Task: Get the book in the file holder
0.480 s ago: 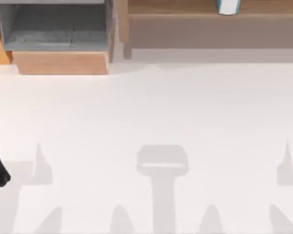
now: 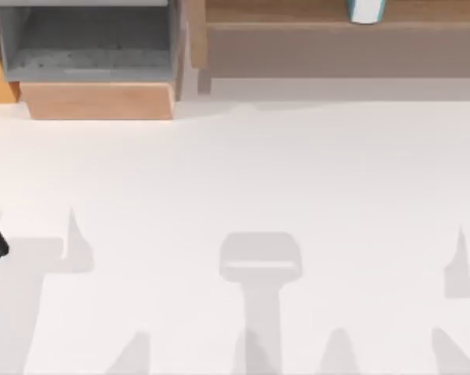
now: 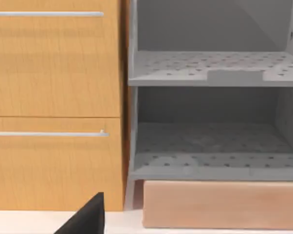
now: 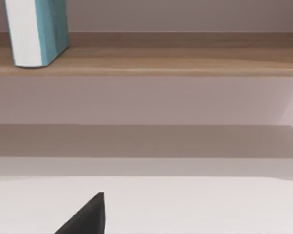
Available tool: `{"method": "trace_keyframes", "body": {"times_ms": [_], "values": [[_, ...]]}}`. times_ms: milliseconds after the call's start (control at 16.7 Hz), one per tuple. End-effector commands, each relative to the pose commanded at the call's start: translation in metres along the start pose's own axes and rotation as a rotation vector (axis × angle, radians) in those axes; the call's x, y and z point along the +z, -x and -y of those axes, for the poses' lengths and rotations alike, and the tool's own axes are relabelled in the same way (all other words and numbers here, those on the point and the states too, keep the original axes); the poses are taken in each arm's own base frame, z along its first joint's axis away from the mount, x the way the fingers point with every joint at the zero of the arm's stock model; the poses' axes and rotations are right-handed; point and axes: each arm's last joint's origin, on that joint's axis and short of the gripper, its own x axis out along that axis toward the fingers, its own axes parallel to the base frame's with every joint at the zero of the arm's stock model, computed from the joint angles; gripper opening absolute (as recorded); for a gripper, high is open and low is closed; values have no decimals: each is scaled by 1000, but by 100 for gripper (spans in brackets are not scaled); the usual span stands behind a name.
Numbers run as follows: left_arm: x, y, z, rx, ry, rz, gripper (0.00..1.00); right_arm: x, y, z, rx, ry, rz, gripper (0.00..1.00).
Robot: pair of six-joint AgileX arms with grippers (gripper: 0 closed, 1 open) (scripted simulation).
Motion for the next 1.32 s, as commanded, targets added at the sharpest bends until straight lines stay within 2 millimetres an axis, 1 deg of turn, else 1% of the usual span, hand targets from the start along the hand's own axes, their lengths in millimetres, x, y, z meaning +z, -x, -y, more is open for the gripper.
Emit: {"method": "trace_keyframes", "body": {"times_ms": [120, 240, 420, 540, 600, 720, 840, 960, 1020, 1140, 1260, 1320], "values": [[31, -12, 6, -4, 1, 2, 100, 0, 0, 0, 0, 0, 0, 100], [65, -31, 16, -10, 2, 2, 100, 0, 0, 0, 0, 0, 0, 100], [114, -77, 44, -17, 5, 3, 100, 0, 0, 0, 0, 0, 0, 100], [141, -115, 74, -22, 7, 4, 100, 0, 0, 0, 0, 0, 0, 100], [150, -135, 92, -24, 8, 4, 100, 0, 0, 0, 0, 0, 0, 100], [161, -176, 135, -28, 11, 5, 100, 0, 0, 0, 0, 0, 0, 100], [160, -213, 186, -32, 12, 4, 100, 0, 0, 0, 0, 0, 0, 100], [145, -244, 240, -34, 12, 1, 100, 0, 0, 0, 0, 0, 0, 100], [134, -257, 267, -34, 12, 0, 100, 0, 0, 0, 0, 0, 0, 100], [105, -276, 316, -32, 9, -4, 100, 0, 0, 0, 0, 0, 0, 100], [72, -287, 358, -27, 7, -7, 100, 0, 0, 0, 0, 0, 0, 100], [55, -291, 375, -25, 6, -8, 100, 0, 0, 0, 0, 0, 0, 100]]}}
